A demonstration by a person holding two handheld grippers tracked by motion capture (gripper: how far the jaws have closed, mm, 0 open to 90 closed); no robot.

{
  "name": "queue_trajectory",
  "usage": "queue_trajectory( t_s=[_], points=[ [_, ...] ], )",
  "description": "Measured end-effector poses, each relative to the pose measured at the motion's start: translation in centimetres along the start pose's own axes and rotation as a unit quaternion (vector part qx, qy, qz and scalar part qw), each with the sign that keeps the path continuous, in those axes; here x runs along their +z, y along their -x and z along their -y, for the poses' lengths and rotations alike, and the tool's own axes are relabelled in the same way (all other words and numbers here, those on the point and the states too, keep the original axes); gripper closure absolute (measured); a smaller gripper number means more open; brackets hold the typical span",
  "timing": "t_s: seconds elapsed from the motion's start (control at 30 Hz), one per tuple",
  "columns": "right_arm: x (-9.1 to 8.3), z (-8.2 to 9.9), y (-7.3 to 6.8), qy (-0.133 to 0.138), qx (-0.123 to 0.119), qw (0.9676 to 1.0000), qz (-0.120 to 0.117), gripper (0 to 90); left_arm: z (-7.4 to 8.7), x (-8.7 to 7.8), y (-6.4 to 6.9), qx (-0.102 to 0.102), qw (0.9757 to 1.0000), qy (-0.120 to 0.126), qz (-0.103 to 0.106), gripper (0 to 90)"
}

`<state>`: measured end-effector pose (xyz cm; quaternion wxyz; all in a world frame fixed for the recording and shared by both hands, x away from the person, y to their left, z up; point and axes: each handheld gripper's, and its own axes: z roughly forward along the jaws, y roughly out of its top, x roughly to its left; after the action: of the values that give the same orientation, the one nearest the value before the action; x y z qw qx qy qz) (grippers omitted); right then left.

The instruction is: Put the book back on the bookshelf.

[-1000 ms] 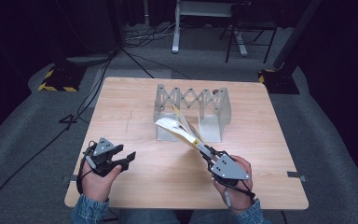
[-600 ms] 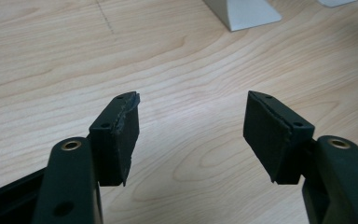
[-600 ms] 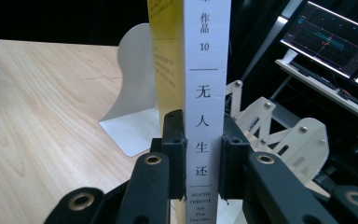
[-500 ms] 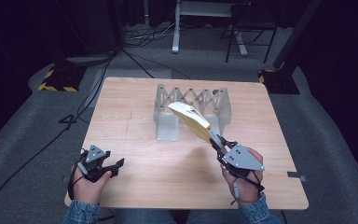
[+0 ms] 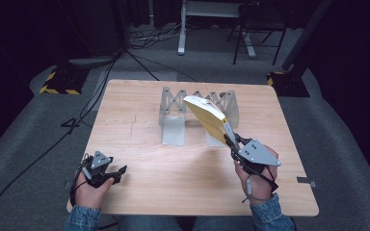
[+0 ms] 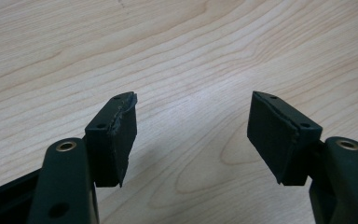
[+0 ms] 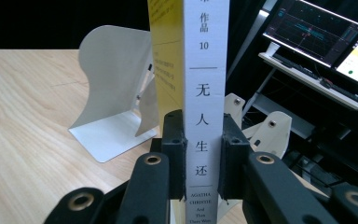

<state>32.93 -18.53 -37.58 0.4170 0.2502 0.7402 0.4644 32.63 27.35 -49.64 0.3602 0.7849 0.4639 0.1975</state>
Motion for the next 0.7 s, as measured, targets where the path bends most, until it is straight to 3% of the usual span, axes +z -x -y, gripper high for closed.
queue_trajectory(
  t_s=[0.17, 0.43, 0.7],
  points=[
    [0.4, 0.0, 0.8, 0.000, 0.020, 0.9997, 0.012, 76.7, 0.4, 0.5, -0.2, -0.012, 0.9999, -0.006, 0.001, 33.7],
    [1.4, -0.2, 2.0, -0.005, 0.046, 0.9983, 0.034, 76.7, 0.4, 0.7, -0.2, -0.008, 0.9999, -0.014, 0.002, 33.7],
    [2.4, -0.5, 3.7, 0.005, 0.112, 0.9927, 0.046, 76.7, 0.4, 0.8, -0.1, -0.007, 0.9997, -0.023, -0.002, 33.9]
  ],
)
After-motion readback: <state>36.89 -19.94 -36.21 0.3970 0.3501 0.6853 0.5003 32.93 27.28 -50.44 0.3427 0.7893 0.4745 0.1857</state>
